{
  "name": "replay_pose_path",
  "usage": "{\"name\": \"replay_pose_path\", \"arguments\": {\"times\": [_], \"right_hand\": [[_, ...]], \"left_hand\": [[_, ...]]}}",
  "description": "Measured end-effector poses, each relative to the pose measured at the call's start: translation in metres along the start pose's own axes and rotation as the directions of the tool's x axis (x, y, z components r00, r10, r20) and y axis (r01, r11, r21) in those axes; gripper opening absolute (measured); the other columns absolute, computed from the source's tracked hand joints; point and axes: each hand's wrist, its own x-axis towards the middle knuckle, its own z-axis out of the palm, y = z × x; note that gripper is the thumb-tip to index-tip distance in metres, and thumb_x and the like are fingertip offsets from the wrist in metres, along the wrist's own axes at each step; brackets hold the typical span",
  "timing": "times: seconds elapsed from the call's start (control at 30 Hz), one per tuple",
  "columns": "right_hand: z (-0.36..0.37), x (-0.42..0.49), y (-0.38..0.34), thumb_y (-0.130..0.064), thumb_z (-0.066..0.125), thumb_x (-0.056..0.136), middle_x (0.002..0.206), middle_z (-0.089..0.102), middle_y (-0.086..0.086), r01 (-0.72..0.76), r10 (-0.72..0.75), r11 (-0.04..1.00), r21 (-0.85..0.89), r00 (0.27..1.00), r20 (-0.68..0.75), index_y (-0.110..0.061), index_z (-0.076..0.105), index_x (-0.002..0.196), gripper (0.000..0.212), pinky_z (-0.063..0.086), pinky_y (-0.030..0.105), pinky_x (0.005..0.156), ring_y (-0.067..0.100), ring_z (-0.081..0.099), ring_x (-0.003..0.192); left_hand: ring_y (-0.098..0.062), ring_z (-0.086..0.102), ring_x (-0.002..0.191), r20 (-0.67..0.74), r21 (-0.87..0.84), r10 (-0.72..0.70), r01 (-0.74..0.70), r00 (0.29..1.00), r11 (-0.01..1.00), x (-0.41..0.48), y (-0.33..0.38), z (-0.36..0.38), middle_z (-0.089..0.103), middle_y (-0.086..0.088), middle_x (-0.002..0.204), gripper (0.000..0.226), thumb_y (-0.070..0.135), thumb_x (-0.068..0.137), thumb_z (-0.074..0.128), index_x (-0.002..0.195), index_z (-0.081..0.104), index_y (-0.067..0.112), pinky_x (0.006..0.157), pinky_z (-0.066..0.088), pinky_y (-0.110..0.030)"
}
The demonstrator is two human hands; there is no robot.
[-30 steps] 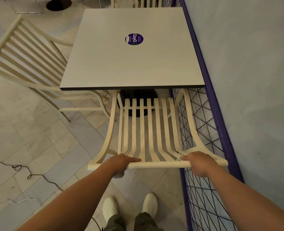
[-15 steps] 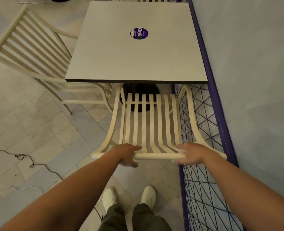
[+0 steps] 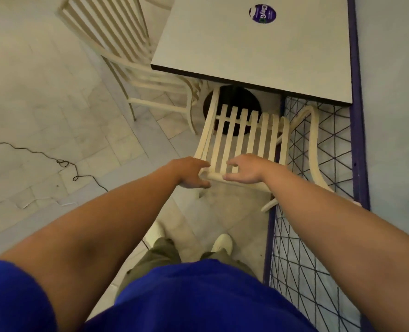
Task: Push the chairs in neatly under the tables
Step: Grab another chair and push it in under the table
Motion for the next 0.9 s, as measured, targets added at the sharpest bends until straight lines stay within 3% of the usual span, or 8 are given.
{"name": "replay_pose_path", "arguments": {"times": [0.2, 0.5, 0.9], "right_hand": [[0.005, 0.066, -0.119, -0.064, 0.053, 0.089, 0.155, 0.04, 0.004, 0.024, -0.024, 0.998, -0.055, 1.0, 0.005, -0.022, 0.041, 0.15, 0.075, 0.037, 0.041, 0.11, 0.026, 0.04, 0.139], [-0.005, 0.166, -0.297, -0.058, 0.056, 0.091, 0.151, 0.045, 0.005, 0.109, -0.102, 0.989, -0.096, 0.991, 0.084, -0.02, 0.043, 0.148, 0.071, 0.037, 0.039, 0.109, 0.026, 0.045, 0.135], [-0.082, 0.311, -0.45, -0.051, 0.057, 0.093, 0.15, 0.046, 0.009, 0.29, -0.254, 0.933, -0.211, 0.95, 0.182, -0.013, 0.043, 0.148, 0.068, 0.036, 0.035, 0.108, 0.027, 0.046, 0.135]], "left_hand": [[-0.026, 0.032, 0.147, 0.006, -0.062, -0.091, 0.091, 0.996, 0.994, -0.043, -0.115, 0.014, 0.032, -0.002, 0.162, 0.083, 0.066, 0.09, 0.054, 0.159, 0.022, 0.03, 0.115, 0.032, -0.047], [-0.025, 0.033, 0.146, 0.024, -0.183, -0.237, 0.237, 0.971, 0.954, -0.101, -0.312, 0.004, 0.033, -0.002, 0.162, 0.083, 0.065, 0.089, 0.057, 0.157, 0.027, 0.029, 0.115, 0.034, -0.046], [-0.026, 0.041, 0.141, 0.031, -0.388, -0.409, 0.388, 0.912, 0.836, -0.121, -0.494, -0.045, 0.041, -0.005, 0.157, 0.08, 0.06, 0.087, 0.063, 0.155, 0.033, 0.029, 0.114, 0.036, -0.046]]}}
